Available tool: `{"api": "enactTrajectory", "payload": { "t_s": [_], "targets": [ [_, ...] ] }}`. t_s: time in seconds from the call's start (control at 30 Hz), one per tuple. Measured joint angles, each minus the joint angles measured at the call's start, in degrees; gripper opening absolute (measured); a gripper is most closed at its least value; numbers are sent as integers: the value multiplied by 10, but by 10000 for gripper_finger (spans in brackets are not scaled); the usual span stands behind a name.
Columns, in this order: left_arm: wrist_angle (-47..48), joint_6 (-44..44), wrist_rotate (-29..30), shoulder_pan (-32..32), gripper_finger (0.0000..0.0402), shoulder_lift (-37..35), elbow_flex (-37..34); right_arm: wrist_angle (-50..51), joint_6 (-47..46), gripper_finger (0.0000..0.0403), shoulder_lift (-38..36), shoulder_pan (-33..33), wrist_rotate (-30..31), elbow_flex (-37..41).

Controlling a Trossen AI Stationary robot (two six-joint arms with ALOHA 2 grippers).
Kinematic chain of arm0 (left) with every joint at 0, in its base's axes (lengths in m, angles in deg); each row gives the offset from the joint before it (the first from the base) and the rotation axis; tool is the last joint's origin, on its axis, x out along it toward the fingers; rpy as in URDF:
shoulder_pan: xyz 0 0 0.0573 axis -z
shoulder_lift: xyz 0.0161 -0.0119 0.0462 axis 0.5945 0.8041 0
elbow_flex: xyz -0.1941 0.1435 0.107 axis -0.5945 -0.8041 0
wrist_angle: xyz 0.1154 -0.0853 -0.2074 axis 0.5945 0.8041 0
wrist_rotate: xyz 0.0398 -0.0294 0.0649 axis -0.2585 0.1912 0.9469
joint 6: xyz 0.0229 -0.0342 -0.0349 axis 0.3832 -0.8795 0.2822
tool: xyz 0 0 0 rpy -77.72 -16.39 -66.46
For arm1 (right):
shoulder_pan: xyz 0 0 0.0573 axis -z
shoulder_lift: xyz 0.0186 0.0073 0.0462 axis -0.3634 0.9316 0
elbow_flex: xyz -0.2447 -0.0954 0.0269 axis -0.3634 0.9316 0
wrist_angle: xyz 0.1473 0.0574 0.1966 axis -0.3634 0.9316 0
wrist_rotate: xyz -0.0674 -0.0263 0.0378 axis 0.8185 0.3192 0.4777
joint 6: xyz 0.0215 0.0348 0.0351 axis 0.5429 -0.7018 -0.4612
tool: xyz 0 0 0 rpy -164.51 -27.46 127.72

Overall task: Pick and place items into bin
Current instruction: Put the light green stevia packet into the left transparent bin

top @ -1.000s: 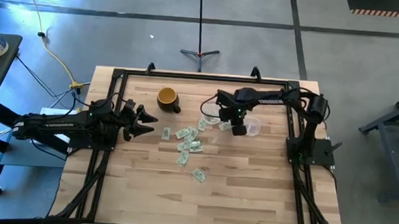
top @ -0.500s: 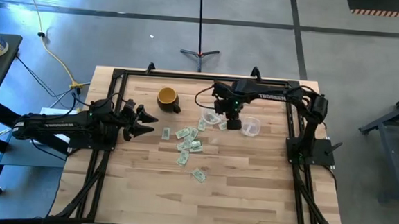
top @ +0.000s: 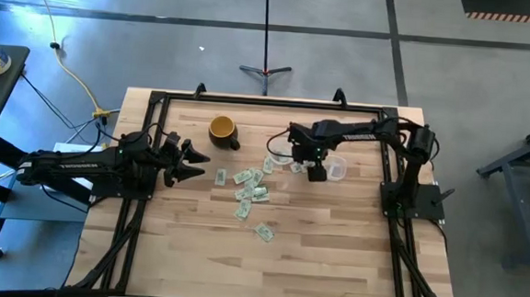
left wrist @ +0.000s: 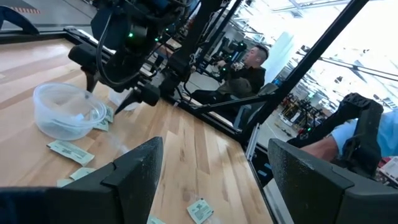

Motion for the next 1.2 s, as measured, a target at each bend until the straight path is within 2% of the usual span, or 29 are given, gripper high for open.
{"api": "enactTrajectory", "payload": {
  "t_s": [0.17,0.37,0.6,0.93,1.0,1.2],
  "targets": [
    [1,0,0,0,326,0,0,-20,12,304,0,1,-44,9],
    [1,0,0,0,326,0,0,-33,10,273,-4,0,-44,36],
    [2,0,0,0,326,0,0,-35,-1,191,-4,-1,-33,40],
    [3,3,0,0,326,0,0,-15,-20,22,-2,-11,13,17],
    [2,5,0,0,326,0,0,-4,-23,7,-1,-15,20,12],
    [2,5,0,0,326,0,0,65,-39,7,0,-30,20,-27]
  ]
}}
